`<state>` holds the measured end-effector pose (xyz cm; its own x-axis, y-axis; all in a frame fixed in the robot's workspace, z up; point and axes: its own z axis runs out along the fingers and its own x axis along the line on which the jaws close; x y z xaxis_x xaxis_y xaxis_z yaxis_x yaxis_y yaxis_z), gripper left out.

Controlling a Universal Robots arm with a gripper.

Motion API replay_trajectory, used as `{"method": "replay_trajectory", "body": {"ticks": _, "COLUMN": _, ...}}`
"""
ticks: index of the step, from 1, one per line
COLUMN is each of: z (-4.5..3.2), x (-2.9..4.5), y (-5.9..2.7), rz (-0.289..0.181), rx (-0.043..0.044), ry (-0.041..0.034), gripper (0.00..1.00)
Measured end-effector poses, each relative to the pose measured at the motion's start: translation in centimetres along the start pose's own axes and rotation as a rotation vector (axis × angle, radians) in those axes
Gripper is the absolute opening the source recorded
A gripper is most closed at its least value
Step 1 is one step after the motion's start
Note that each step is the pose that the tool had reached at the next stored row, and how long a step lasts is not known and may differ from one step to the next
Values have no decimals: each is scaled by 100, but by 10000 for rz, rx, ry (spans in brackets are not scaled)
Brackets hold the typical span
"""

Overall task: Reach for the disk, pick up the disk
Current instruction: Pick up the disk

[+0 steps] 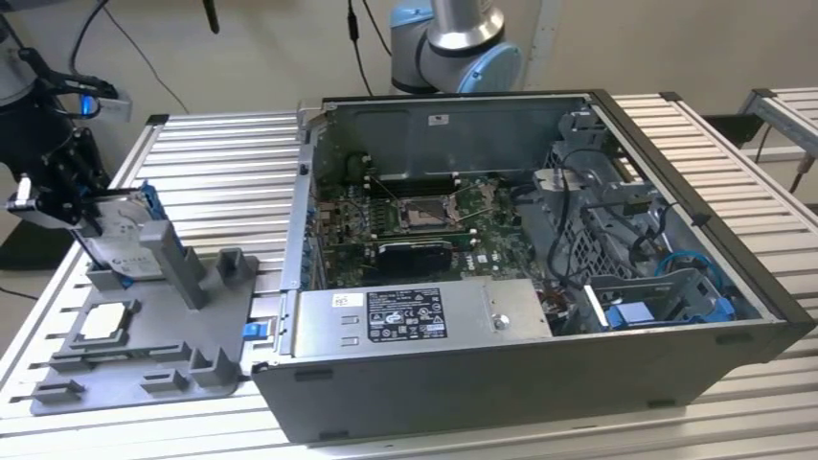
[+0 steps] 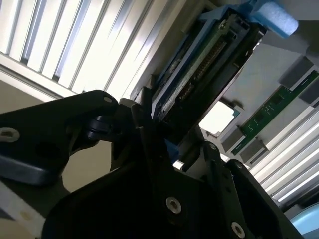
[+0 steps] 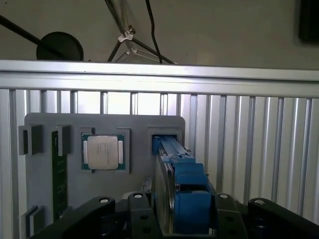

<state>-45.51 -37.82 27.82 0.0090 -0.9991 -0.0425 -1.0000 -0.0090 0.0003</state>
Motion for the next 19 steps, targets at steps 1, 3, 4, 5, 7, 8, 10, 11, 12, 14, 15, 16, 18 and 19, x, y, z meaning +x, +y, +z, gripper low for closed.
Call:
{"method": "replay_trajectory", "body": {"ticks": 1, "z": 0, "x": 0, "y": 0, "rz": -2, "rx": -1, "ry": 2, "gripper": 0}}
{"method": "replay_trajectory", "body": {"ticks": 3, "z": 0, "x": 0, "y": 0, "rz": -5, "rx": -1, "ry": 0, "gripper": 0}}
{"method": "replay_trajectory", "body": {"ticks": 4, "z": 0, "x": 0, "y": 0, "rz": -6, "rx": -1, "ry": 0, "gripper": 0}}
{"method": "replay_trajectory", "body": {"ticks": 5, "z": 0, "x": 0, "y": 0, "rz": -7, "rx": -1, "ry": 0, "gripper": 0}}
{"method": "replay_trajectory", "body": {"ticks": 7, "z": 0, "x": 0, "y": 0, "rz": -10, "rx": -1, "ry": 0, "gripper": 0}}
{"method": "replay_trajectory", "body": {"ticks": 8, "z": 0, "x": 0, "y": 0, "rz": -11, "rx": 0, "ry": 0, "gripper": 0}}
{"method": "replay_trajectory", "body": {"ticks": 10, "z": 0, "x": 0, "y": 0, "rz": -14, "rx": -1, "ry": 1, "gripper": 0}}
{"method": "replay_trajectory", "body": {"ticks": 11, "z": 0, "x": 0, "y": 0, "rz": -15, "rx": -1, "ry": 0, "gripper": 0}}
{"method": "replay_trajectory", "body": {"ticks": 12, "z": 0, "x": -1, "y": 0, "rz": -18, "rx": -2, "ry": 4, "gripper": 0}}
{"method": "replay_trajectory", "body": {"ticks": 14, "z": 1, "x": -8, "y": -1, "rz": -18, "rx": 0, "ry": 93, "gripper": 0}}
{"method": "replay_trajectory", "body": {"ticks": 15, "z": 1, "x": -7, "y": -1, "rz": -19, "rx": -2, "ry": 61, "gripper": 0}}
{"method": "replay_trajectory", "body": {"ticks": 16, "z": 1, "x": -8, "y": 0, "rz": -18, "rx": 0, "ry": -54, "gripper": 0}}
{"method": "replay_trajectory", "body": {"ticks": 18, "z": 1, "x": -8, "y": 0, "rz": -17, "rx": 2, "ry": -364, "gripper": 0}}
{"method": "replay_trajectory", "body": {"ticks": 19, "z": 0, "x": -8, "y": 0, "rz": -16, "rx": 3, "ry": -405, "gripper": 0}}
